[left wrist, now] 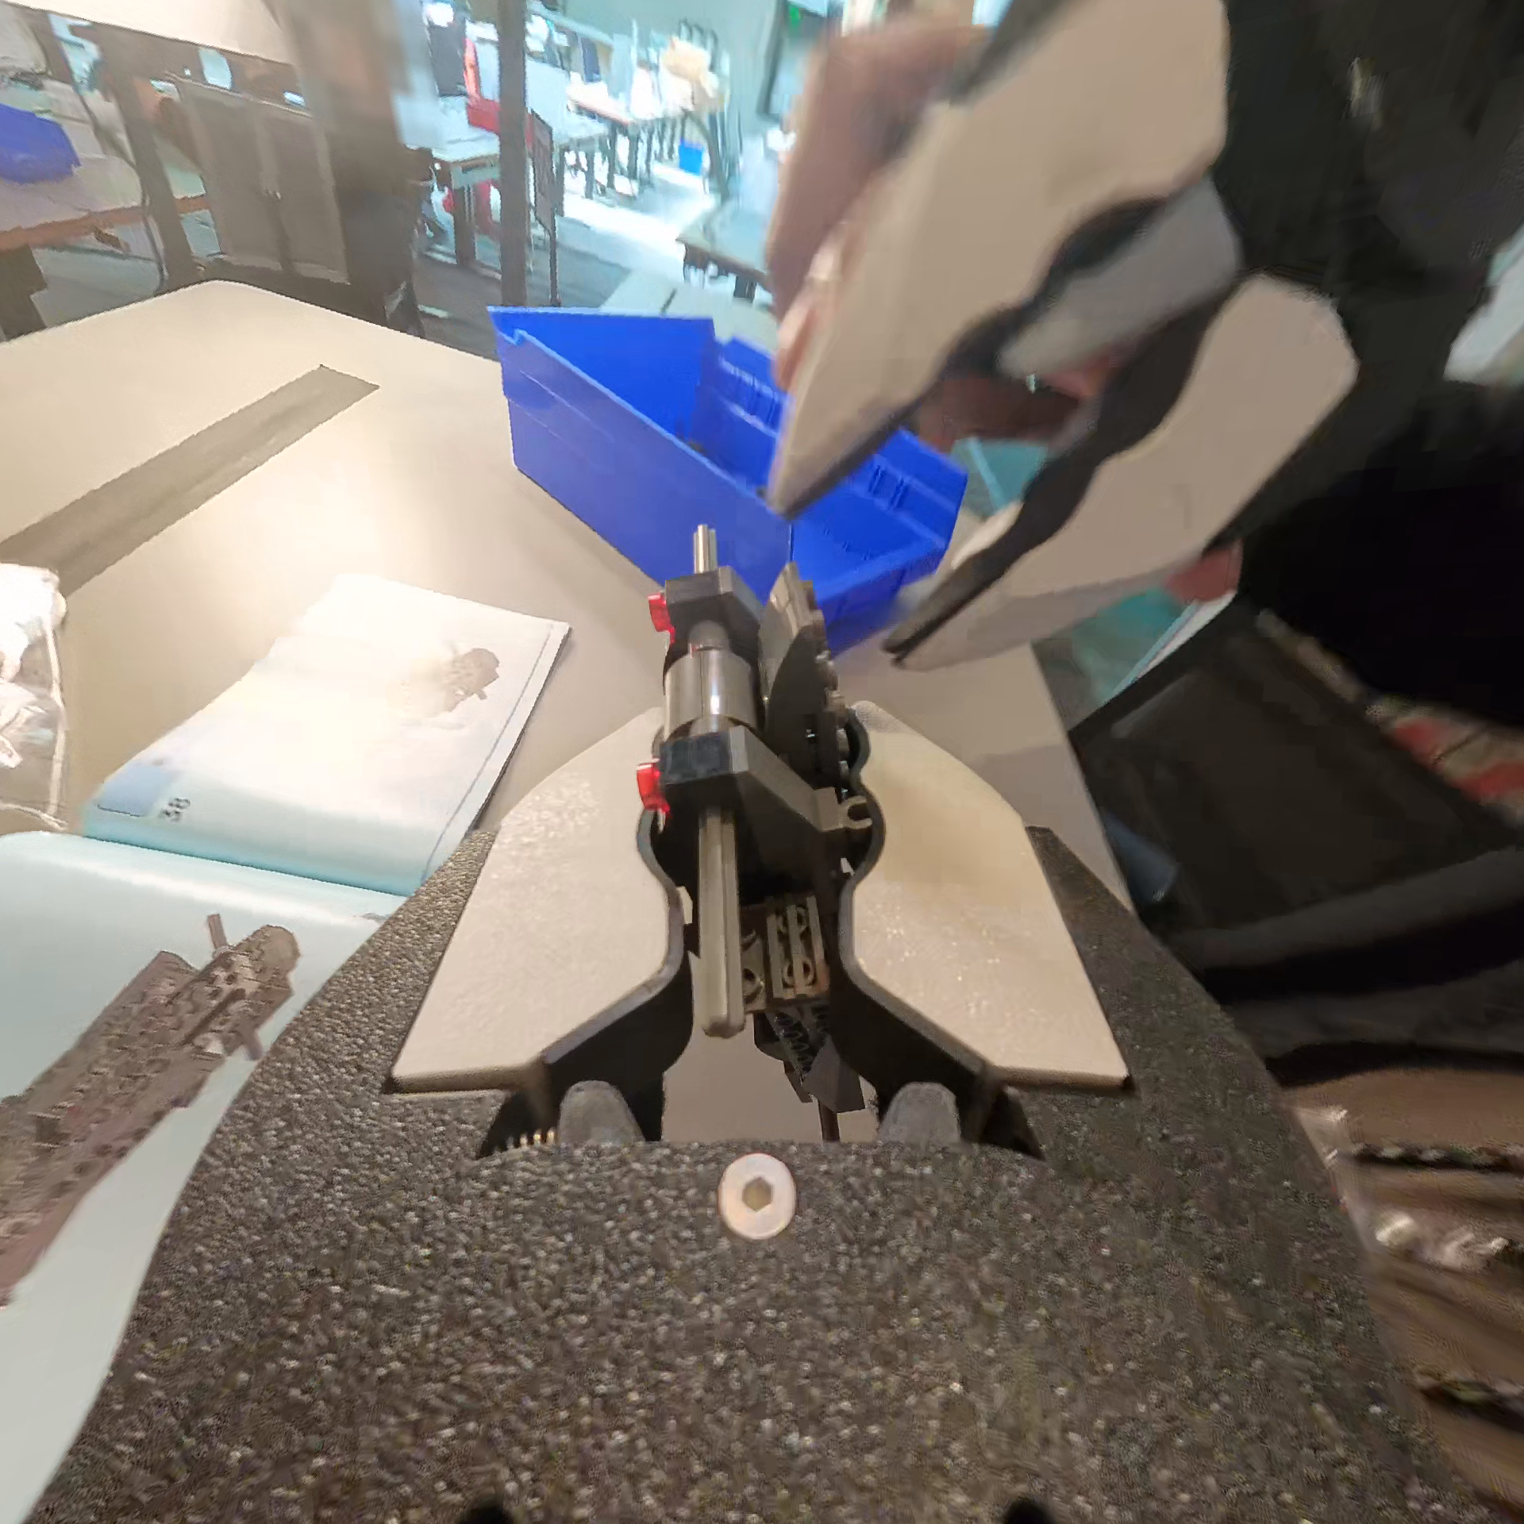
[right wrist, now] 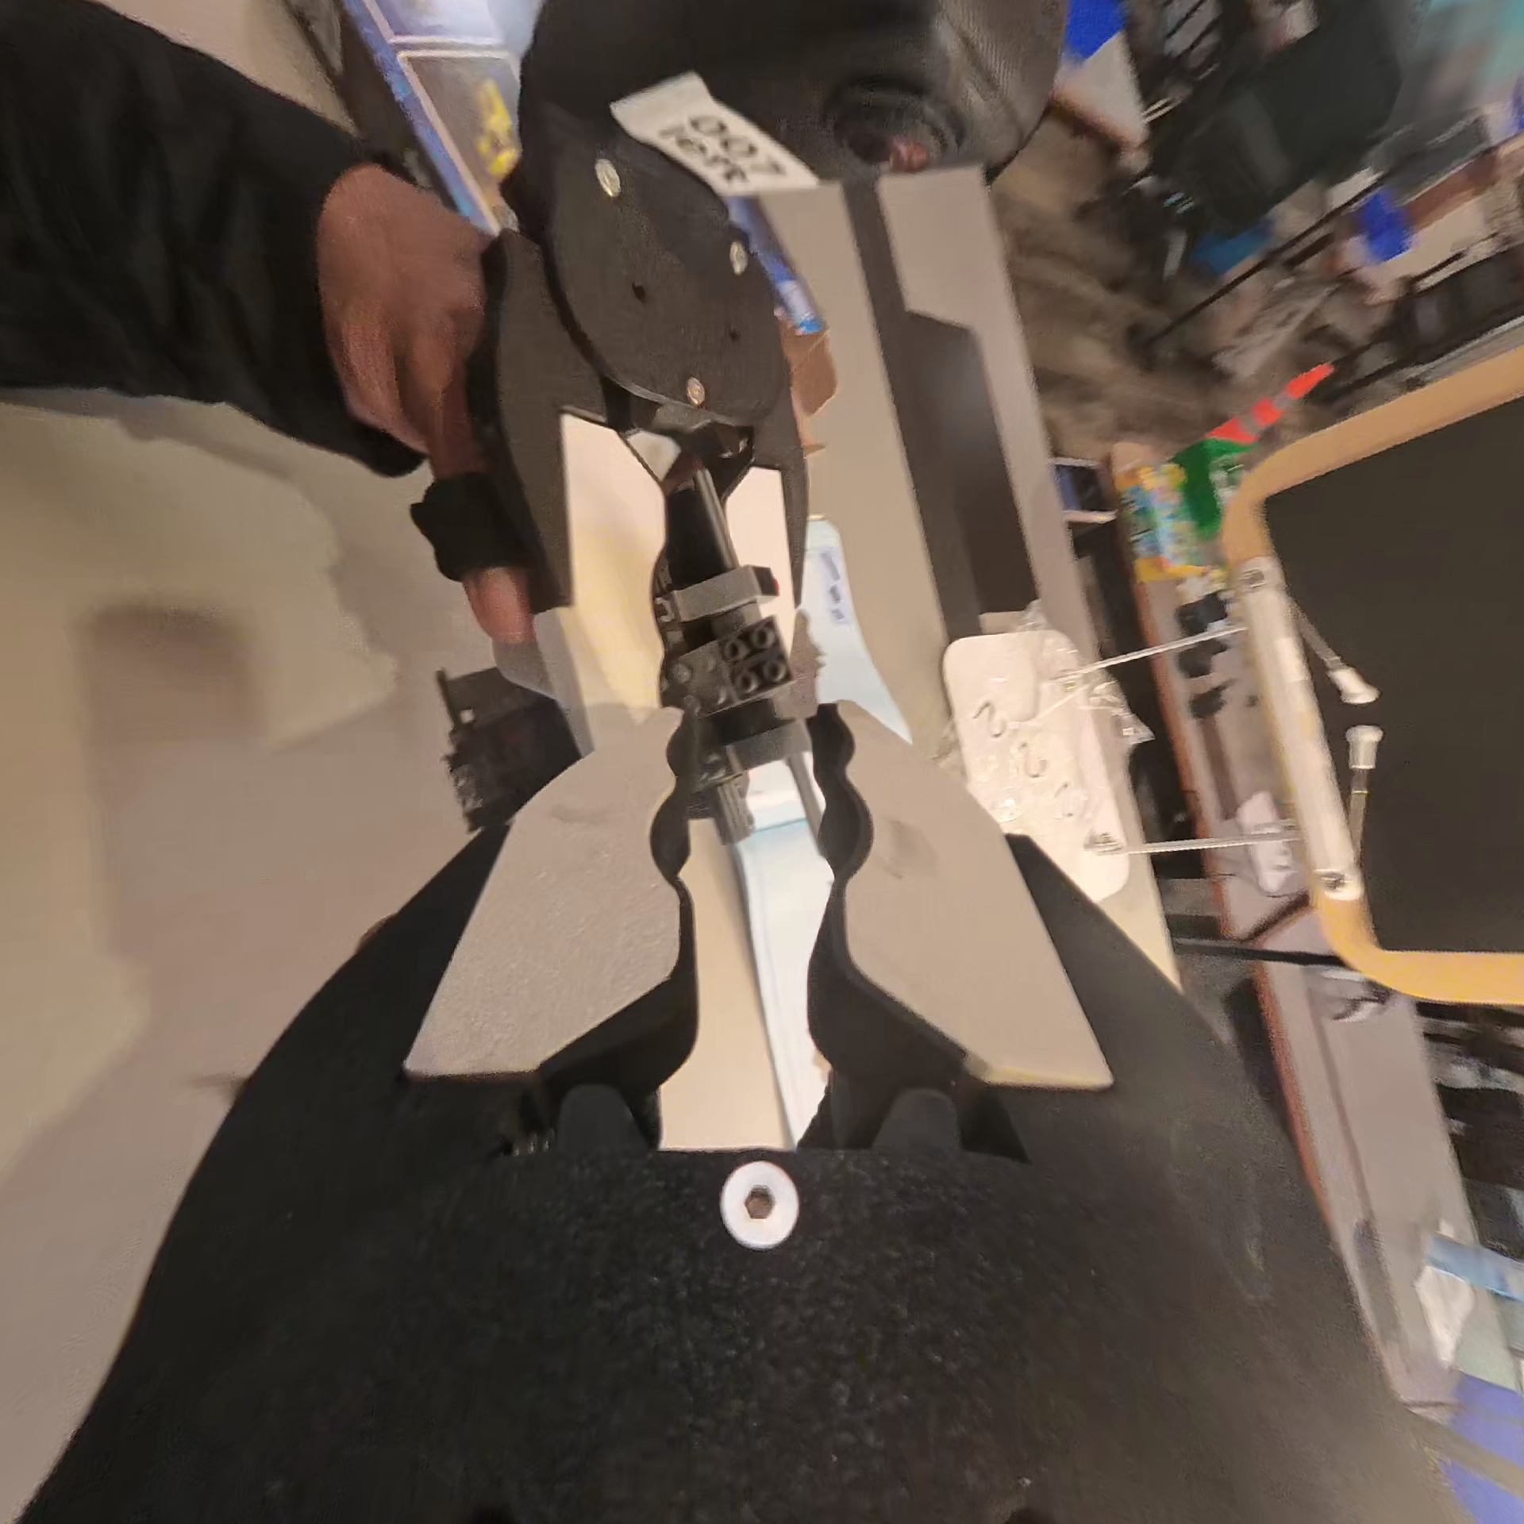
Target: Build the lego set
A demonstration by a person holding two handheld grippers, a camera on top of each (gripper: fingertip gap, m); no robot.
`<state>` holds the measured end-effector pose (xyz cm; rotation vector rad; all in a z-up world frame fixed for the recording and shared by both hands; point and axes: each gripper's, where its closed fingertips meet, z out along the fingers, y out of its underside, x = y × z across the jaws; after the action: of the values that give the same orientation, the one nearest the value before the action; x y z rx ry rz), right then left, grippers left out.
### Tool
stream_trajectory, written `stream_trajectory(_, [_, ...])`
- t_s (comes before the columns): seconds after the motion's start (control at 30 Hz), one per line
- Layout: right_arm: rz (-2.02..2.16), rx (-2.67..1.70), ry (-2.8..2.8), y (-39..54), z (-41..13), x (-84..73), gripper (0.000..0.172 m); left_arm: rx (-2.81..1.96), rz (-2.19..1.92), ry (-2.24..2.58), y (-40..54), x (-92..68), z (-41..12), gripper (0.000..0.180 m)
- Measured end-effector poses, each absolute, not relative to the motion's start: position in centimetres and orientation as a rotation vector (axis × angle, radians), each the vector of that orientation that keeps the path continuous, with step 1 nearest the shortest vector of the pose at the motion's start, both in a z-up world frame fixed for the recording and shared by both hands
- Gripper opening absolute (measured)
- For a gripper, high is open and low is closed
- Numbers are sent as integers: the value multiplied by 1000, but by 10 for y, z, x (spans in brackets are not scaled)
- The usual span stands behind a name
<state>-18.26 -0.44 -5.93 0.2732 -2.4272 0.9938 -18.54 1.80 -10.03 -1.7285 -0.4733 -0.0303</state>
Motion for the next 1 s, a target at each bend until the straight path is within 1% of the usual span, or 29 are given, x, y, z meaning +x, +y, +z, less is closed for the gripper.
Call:
stream_trajectory(0.17, [997, 74, -2302, 0, -67, -187, 25, -1388, -299, -698, -1, -209, -88, 36])
stream_trajectory(0.37, [1182, -262, -2323, -1, -72, -184, 26, -1147, -448, -677, -16, -216, -77, 37])
stream_trajectory(0.57, [1205, -395, -2336, -7, -79, -183, 29, -1090, -414, -573, -14, -209, -64, 37])
stream_trajectory(0.7, [1083, -453, -2300, -6, -89, -193, 28, -1086, -352, -587, -12, -210, -62, 36])
stream_trajectory(0.83, [992, -499, -2250, -4, -92, -202, 20, -1070, -275, -622, -11, -214, -60, 37])
stream_trajectory(1.0, [831, -476, -2184, -2, -97, -213, 20, -1074, -171, -743, -12, -225, -68, 37])
